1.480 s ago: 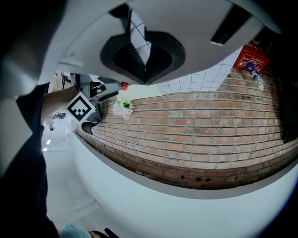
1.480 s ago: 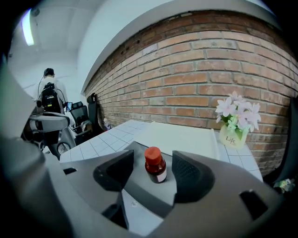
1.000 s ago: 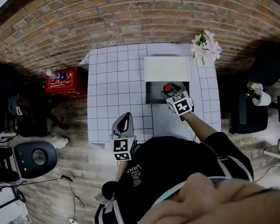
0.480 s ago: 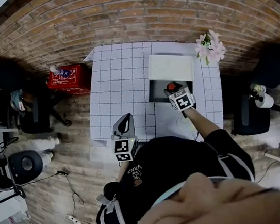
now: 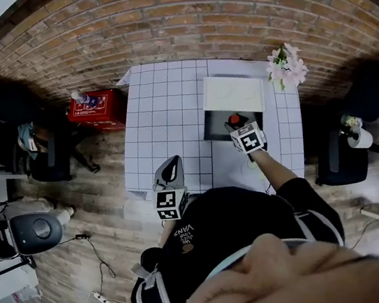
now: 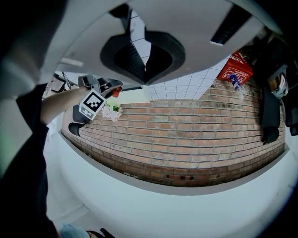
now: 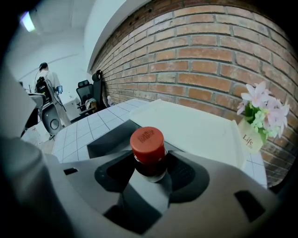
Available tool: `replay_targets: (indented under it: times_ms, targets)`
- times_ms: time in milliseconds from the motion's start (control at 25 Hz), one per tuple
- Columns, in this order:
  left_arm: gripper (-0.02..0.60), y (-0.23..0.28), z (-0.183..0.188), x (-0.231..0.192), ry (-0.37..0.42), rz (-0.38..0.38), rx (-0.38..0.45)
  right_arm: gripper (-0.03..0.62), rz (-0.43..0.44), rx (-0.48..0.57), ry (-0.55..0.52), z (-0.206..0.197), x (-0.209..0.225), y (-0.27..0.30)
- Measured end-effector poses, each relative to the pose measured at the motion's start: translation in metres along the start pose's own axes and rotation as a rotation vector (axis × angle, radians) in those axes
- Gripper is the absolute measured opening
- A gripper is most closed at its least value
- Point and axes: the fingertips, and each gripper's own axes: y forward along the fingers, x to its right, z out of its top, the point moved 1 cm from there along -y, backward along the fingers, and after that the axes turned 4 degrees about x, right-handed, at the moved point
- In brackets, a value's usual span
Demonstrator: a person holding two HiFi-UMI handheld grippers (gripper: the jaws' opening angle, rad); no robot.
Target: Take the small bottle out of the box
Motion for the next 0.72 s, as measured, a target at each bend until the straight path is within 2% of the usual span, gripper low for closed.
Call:
replay_targets:
  times_ms: [320,720]
  targets:
    - [0.011,0.005,0.002,0.007,0.01,-0.04,0.002,0.215,-0.035,0.089,0.053,0.013,0.009,-0.024]
    - [0.011,0.023,0.009,0.019,0.04,-0.149,0.01,0.215,-0.097,0.15,0.115,0.018,0.018,-0.065]
